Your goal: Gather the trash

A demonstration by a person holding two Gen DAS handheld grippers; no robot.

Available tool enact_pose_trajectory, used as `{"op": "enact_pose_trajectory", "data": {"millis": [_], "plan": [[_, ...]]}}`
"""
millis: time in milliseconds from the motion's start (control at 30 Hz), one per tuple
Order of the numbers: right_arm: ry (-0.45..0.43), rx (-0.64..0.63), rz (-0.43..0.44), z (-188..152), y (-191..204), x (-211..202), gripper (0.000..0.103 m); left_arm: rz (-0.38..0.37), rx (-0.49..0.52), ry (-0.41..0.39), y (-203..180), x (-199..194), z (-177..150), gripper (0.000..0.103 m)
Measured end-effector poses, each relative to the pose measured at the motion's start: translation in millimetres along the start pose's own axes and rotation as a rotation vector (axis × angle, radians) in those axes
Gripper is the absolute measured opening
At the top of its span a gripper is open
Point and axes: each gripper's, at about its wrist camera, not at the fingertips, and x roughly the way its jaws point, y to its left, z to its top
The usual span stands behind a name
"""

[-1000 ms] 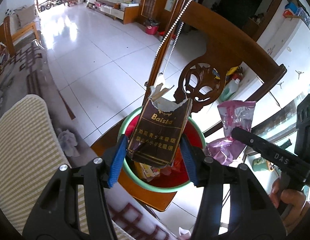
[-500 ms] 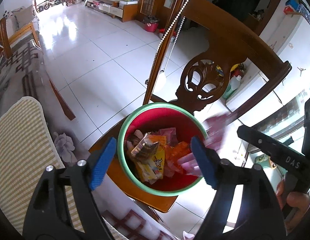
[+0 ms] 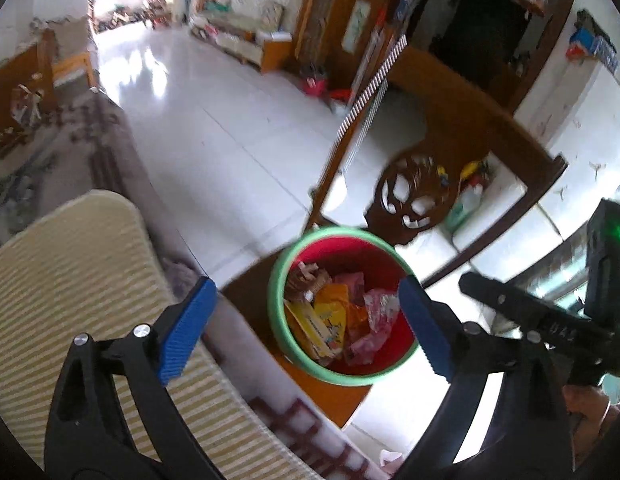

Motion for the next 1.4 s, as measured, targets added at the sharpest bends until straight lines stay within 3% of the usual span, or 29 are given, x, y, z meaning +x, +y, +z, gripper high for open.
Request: {"op": "enact_pose_trajectory", "data": {"millis": [67, 167, 267, 367, 400, 700, 900, 1167, 1400], "plan": [[-0.016, -0.040, 0.016, -7, 21, -4, 0.090, 0.022, -0.023, -0.075, 13, -26, -3, 0.097], [-0.122, -0.151, 0.015, -22, 67, -24, 0.093, 0.064, -0.065, -0.210, 40, -72, -10, 0.097], [-0.392, -0.269, -0.042, -49, 124, -62, 0.096, 0.102, -0.090, -0.322, 63, -116, -18, 0.098], [-0.577, -0.340, -0.022, -79, 168, -86, 0.096, 0.144, -0.095, -0.431, 89, -166, -32, 0.098], [-0.588, -0.356, -0.010, -88, 177, -88, 0.096, 0.154, -0.094, -0.453, 97, -181, -37, 0.098], [-0.508, -0.456, 0.074, -148, 272, -85, 0.096, 0.300, -0.125, -0.593, 147, -271, -76, 0.098], [-0.490, -0.468, 0.082, -166, 302, -85, 0.096, 0.322, -0.130, -0.564, 163, -296, -89, 0.098], [-0.447, -0.467, 0.082, -188, 313, -82, 0.096, 0.372, -0.114, -0.548, 175, -312, -107, 0.098], [-0.437, -0.466, 0.056, -201, 319, -80, 0.096, 0.343, -0.165, -0.521, 190, -317, -116, 0.098]]}}
